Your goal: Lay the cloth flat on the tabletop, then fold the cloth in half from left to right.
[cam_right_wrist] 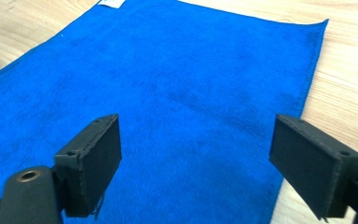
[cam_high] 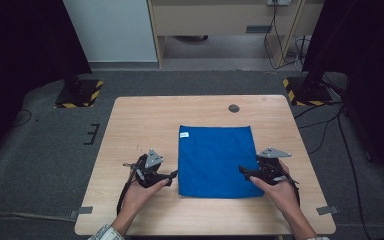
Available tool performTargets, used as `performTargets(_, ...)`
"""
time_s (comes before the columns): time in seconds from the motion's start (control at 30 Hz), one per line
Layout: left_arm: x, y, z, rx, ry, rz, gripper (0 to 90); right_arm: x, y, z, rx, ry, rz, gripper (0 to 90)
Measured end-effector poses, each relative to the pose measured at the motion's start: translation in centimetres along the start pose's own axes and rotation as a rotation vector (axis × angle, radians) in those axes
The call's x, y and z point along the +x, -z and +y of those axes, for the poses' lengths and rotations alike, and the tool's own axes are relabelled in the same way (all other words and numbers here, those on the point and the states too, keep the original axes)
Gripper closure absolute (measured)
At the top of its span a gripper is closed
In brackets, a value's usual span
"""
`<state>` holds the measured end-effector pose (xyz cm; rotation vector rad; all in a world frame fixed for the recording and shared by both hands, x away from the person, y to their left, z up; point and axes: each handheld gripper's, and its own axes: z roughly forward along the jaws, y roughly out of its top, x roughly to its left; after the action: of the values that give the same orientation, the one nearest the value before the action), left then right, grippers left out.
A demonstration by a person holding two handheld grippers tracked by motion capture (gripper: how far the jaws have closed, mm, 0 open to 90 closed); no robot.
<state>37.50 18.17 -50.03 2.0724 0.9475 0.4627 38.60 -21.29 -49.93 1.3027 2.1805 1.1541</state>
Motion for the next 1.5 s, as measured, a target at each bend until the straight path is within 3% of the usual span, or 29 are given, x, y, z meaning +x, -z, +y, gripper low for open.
performTargets(0.33,0.9,-1.1,0.7,-0.007,0.005,-0.036,12.7,1.1,-1.5,0.9,0.016,0.031,0.022,12.1)
performTargets(0.47,1.3,-1.4,1.2,-0.018,0.004,-0.055,10.7,2.3,-2.2,1.3,0.021,0.071,0.042,11.2)
performTargets(0.9,3.2,-1.8,3.1,-0.038,0.035,-0.058,9.7,4.4,-3.1,2.0,0.030,0.112,0.086,10.5)
performTargets(1.0,3.4,-1.9,3.7,-0.030,0.025,-0.053,9.7,4.9,-3.3,2.2,0.043,0.123,0.108,12.2)
performTargets(1.23,3.7,-2.1,5.0,-0.026,0.000,-0.063,9.0,7.5,-3.9,2.7,0.051,0.189,0.183,13.1)
performTargets(1.5,4.5,-2.6,6.1,-0.017,-0.007,-0.059,8.2,10.4,-5.3,2.8,0.094,0.245,0.230,20.3)
